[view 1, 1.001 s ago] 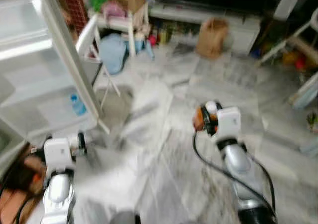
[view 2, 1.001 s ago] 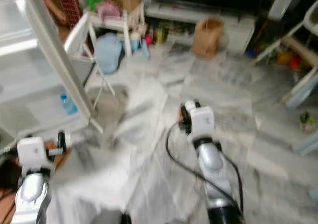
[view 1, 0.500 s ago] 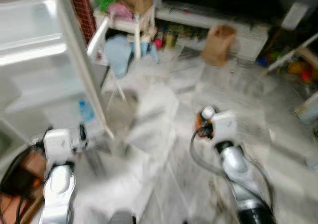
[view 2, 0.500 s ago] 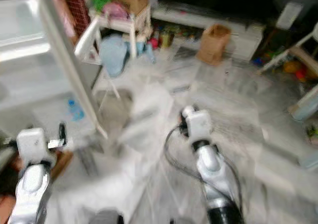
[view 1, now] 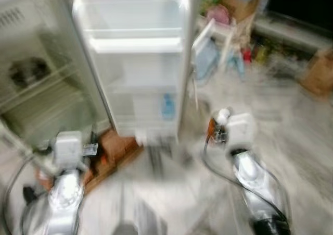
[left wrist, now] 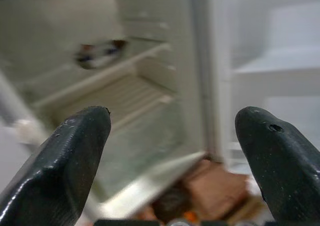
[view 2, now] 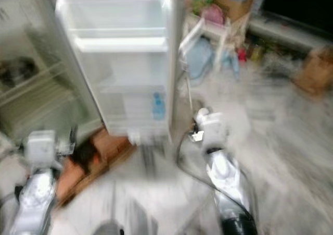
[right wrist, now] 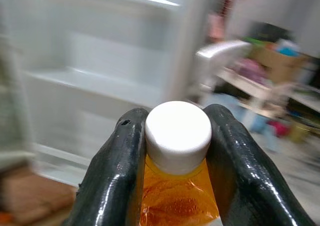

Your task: Restocking fridge

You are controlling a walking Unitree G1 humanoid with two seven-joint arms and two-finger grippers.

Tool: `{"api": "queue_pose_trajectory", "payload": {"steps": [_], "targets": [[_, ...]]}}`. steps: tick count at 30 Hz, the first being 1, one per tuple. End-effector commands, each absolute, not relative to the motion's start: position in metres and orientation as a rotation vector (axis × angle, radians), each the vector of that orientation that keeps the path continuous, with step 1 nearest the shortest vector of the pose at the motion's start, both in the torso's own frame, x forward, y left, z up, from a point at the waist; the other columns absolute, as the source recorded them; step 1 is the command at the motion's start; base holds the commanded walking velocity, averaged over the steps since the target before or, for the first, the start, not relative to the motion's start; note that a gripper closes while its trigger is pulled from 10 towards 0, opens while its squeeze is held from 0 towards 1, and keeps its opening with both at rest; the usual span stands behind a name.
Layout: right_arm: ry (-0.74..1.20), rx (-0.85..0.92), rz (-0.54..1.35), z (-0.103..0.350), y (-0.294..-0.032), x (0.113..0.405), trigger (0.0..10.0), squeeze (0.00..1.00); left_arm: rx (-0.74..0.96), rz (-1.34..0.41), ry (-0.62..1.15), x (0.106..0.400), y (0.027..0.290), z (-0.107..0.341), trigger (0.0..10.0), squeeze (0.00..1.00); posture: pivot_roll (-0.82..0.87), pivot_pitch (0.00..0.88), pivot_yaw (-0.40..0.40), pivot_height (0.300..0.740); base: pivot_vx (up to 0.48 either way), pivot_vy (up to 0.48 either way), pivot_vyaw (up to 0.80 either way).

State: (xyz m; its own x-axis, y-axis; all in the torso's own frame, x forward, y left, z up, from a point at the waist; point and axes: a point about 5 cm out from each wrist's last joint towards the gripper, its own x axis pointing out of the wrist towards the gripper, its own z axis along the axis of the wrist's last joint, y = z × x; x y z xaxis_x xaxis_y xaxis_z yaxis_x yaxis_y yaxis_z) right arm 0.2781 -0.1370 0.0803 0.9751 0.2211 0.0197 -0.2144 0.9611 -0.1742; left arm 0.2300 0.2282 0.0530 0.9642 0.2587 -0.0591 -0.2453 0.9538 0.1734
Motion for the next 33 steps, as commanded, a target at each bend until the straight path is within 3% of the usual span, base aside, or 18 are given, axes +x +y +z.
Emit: {"api": "queue_pose_trajectory", "payload": {"steps": [1, 8, 13, 22, 33], "targets": [[-0.046, -0.205, 0.151, 0.083, -0.157, 0.280, 10.0, 0.00, 0.151, 0.211, 0.069, 0.237, 0.215, 0.056, 10.0, 0.00, 0.10, 0.053, 0.009, 0.740, 0.000, 0.442, 0.00], [-0.018, -0.195, 0.143, 0.081, -0.152, 0.285, 10.0, 0.00, 0.149, 0.165, 0.046, 0.239, 0.209, 0.059, 10.0, 0.00, 0.09, 0.070, 0.003, 0.740, 0.154, 0.412, 0.00], [0.017, -0.020, 0.114, 0.078, -0.151, 0.284, 10.0, 0.00, 0.150, 0.158, 0.052, 0.239, 0.207, 0.058, 10.0, 0.00, 0.09, 0.080, 0.007, 0.740, 0.342, 0.337, 0.00], [-0.042, -0.028, 0.125, 0.092, -0.149, 0.286, 10.0, 0.00, 0.130, 0.061, -0.010, 0.248, 0.195, 0.073, 10.0, 0.00, 0.08, 0.129, 0.022, 0.740, 0.034, 0.000, 0.00], [-0.025, -0.033, 0.106, 0.086, -0.150, 0.283, 10.0, 0.00, 0.116, 0.030, -0.003, 0.245, 0.189, 0.071, 10.0, 0.00, 0.10, 0.116, 0.008, 0.740, 0.000, 0.000, 0.00]]}}
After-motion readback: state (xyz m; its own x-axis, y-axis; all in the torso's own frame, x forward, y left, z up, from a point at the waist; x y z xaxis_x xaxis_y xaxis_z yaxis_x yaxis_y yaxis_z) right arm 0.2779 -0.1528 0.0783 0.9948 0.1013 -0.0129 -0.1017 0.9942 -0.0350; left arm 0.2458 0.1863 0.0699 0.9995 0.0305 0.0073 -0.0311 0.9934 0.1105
